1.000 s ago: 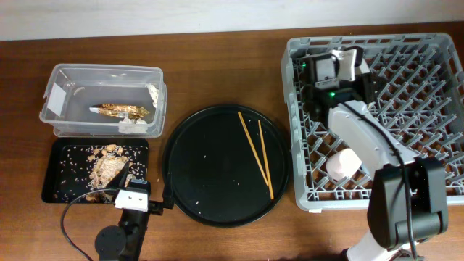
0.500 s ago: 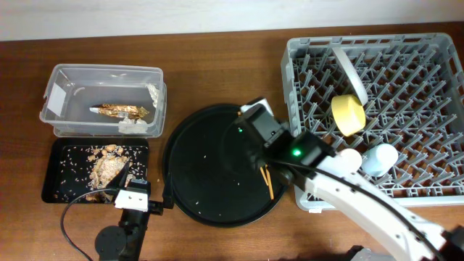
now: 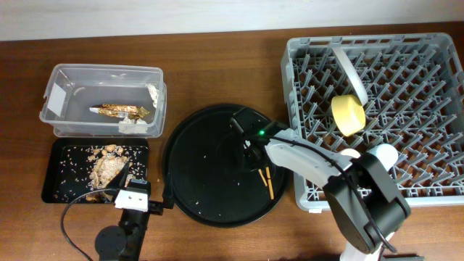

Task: Sort waste into correct bins and load items into the dishwasher rack

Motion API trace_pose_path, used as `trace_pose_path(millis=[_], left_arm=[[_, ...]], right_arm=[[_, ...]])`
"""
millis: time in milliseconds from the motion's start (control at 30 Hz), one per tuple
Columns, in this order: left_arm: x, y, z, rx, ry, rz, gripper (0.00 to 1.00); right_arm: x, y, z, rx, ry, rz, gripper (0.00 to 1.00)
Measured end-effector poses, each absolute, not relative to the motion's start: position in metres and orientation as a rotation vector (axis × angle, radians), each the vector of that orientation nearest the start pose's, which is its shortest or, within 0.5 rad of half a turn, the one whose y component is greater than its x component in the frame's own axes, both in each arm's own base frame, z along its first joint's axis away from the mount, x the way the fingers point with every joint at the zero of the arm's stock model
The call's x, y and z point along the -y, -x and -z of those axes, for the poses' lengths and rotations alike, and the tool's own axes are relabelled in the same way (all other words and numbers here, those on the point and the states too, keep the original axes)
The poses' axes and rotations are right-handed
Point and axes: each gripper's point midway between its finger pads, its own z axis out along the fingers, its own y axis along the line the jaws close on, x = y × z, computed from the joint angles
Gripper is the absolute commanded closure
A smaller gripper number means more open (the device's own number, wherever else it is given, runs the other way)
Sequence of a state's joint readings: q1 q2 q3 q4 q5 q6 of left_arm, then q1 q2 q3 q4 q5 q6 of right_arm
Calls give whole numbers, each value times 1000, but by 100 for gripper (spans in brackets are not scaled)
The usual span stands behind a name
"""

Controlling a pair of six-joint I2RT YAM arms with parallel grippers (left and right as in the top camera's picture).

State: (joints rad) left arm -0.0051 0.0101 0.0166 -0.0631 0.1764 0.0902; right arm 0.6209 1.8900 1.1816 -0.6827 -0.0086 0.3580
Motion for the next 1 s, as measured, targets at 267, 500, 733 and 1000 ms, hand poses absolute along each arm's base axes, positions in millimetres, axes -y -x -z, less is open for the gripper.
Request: trace_pose_path(millis=[267,500,733,1000], left_arm=[[31,-243,-164,-1613,-213,78,1],[31,-243,-164,-1613,-213,78,1],[31,-243,-164,-1613,-213,78,1],[31,-243,-164,-1613,-213,78,1]], right_arm=[[-219,-278,-38,-2995,423,-210,96],[-173,-315,-191,-2591,193,-336,64],[-206,-305,-88,-2831,402,-211,53],[-216,-315,-2,-2964,398,-174,95]])
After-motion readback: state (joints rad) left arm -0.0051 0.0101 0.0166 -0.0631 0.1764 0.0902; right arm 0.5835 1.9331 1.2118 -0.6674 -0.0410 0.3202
